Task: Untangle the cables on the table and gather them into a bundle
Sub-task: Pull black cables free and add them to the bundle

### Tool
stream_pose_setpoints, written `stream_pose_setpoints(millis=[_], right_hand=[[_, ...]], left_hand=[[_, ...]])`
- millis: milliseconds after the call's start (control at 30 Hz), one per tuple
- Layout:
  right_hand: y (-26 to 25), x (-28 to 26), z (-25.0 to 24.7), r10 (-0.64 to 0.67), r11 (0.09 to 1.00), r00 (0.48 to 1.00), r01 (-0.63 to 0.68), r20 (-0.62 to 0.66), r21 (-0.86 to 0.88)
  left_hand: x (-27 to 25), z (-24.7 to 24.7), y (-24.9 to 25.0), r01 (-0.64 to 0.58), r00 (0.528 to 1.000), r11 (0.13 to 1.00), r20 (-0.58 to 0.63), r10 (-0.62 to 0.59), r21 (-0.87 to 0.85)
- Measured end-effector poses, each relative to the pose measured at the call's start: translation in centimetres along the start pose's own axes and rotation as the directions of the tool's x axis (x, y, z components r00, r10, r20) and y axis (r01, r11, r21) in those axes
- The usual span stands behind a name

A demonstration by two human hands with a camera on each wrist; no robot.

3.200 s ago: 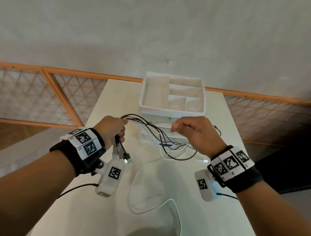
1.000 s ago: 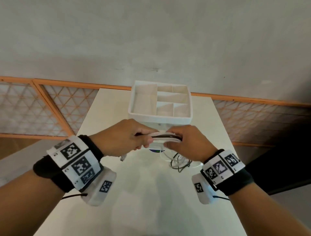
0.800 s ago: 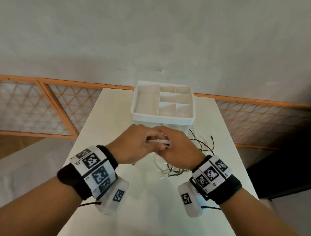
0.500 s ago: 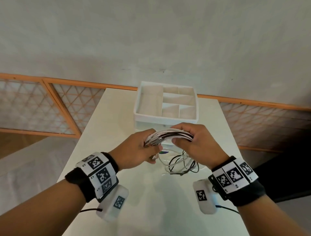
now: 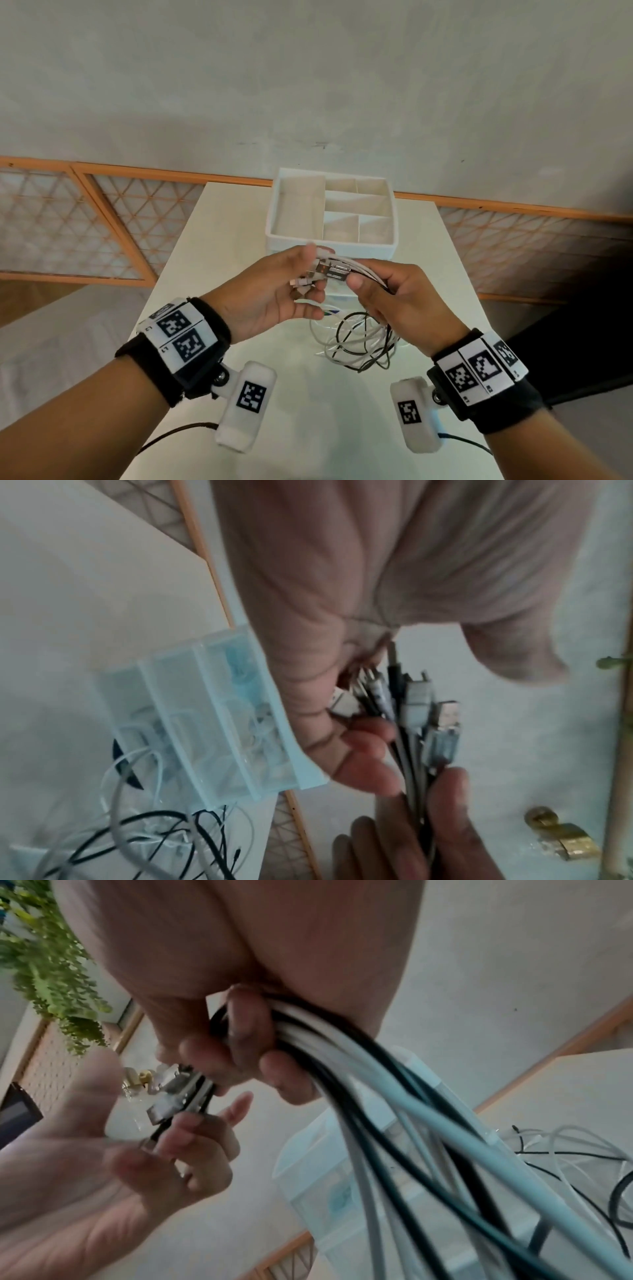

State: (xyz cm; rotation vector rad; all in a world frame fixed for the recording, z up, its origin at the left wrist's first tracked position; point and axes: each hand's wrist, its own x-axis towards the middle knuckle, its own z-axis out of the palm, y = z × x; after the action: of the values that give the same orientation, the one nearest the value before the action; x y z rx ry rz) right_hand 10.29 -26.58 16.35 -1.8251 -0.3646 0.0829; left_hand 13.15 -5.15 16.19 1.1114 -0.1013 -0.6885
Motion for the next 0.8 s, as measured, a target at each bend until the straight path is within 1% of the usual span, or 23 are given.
stream_pose_setpoints(millis=[33,133,200,233,300,400,467,567,667,733,800], right_hand=[[-0.1,0.0,0.1,0.015,1.000,1.000,-0.014,0.015,-0.015],[-0.3,0.1,0.6,0.021,0.994,0.992,-0.007,0.123,-0.108],[-0.4,0.2,1.0,0.008,0.989,0.986,0.017,0.168,-0.147],[-0.2,0.2,1.2,0.009,0.989,0.987,0.015,0.159,-0.149],[0.0,0.3,1.5,0.004,0.992,0.993,0.011,0.115,-0.122],[0.2,0.3,1.8,-0.008,0.997,0.998,0.013,0.058,-0.071],[0.2,0.3,2.0,-0.003,0.999,0.999,0.004,0.032,-0.046],[0.3,0.3,2.5,-0.034,0.995,0.998,0.038,0.046,-0.095],[0.9,0.4,3.0,-0.056,0.989,0.995,0.068,0.088,-0.131],[0.9,0.5,3.0,-0.052,0.989,0.998,0.056,0.037,-0.138],[1.1,0.5,2.9,-0.060,0.988,0.997,0.051,-0.052,-0.146]], left_hand=[[0.1,0.3,0.4,0.017,0.999,1.000,-0.031,-0.016,0.006],[0.3,1.3,1.4,0.063,0.991,0.977,-0.131,-0.036,0.206],[0.4,1.6,1.7,0.094,0.988,0.942,-0.150,-0.048,0.321],[0.5,1.6,1.8,0.102,0.987,0.933,-0.152,-0.052,0.345],[0.5,1.7,2.0,0.108,0.985,0.944,-0.159,-0.060,0.310],[0.7,1.6,1.8,0.090,0.977,0.986,-0.207,-0.059,0.144],[1.0,1.4,1.4,0.094,0.970,0.994,-0.232,-0.079,0.054],[1.1,1.6,1.1,0.097,0.960,0.995,-0.266,-0.090,0.013],[1.1,1.7,1.1,0.089,0.966,0.996,-0.241,-0.090,-0.014],[1.1,1.6,0.9,0.067,0.973,0.996,-0.217,-0.077,-0.051],[1.2,1.4,0.6,0.027,0.972,0.996,-0.229,-0.045,-0.082]])
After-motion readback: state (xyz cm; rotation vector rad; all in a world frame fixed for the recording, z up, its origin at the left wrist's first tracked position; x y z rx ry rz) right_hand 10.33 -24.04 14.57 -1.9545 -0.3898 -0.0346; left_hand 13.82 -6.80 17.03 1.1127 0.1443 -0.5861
